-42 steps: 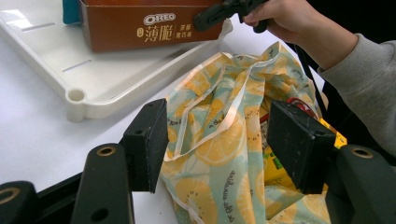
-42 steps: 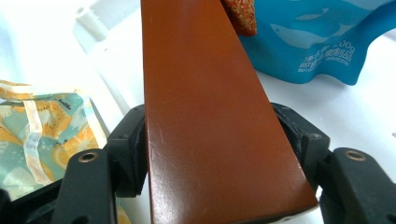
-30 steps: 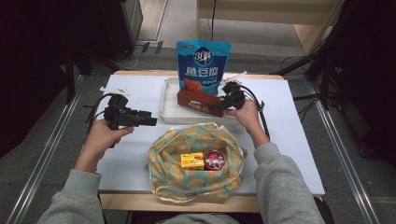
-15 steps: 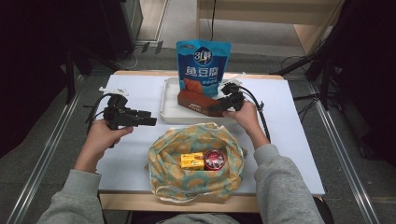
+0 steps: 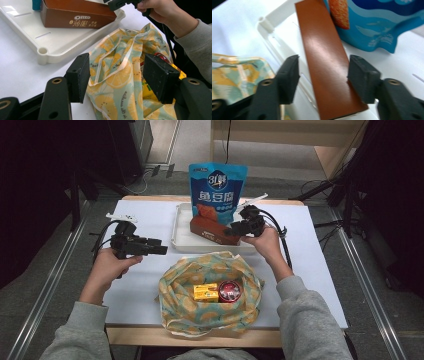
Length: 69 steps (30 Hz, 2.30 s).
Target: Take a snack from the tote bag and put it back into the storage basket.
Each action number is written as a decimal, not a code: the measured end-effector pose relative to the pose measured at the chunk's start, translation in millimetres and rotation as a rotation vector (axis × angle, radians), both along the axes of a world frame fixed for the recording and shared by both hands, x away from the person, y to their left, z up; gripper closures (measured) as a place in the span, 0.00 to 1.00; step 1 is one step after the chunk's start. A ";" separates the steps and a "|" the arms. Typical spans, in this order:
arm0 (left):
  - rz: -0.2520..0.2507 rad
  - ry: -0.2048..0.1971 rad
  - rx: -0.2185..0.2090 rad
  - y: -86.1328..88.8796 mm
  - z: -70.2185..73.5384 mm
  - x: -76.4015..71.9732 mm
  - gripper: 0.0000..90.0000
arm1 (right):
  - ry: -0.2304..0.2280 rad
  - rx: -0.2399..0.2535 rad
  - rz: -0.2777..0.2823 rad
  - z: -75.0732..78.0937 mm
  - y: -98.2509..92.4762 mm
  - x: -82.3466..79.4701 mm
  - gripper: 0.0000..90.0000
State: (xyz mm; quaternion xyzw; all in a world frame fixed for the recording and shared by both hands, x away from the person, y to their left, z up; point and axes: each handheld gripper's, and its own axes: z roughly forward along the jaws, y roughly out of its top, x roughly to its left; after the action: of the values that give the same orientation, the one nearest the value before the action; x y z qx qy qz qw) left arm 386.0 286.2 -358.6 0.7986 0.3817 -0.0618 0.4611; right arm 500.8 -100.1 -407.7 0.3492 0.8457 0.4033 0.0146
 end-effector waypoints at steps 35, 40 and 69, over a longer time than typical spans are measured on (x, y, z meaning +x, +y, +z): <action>0.000 -0.004 0.001 0.8 0.9 -0.3 0.44 | 0.071 -0.021 -0.008 -21.7 26.5 -1.7 1.00; 0.000 -0.003 0.001 1.0 0.7 -0.3 0.44 | 0.065 -0.028 -0.022 -21.1 30.5 3.3 1.00; -0.001 -0.002 -0.001 2.3 0.5 -0.2 0.44 | 0.076 -0.033 -0.134 -33.5 30.7 22.1 1.00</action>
State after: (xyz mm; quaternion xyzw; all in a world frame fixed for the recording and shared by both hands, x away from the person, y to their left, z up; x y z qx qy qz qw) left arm 385.8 288.5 -358.1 0.7986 0.3808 -0.0616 0.4620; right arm 522.9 -69.4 -441.2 0.4197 0.8270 0.3739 0.0154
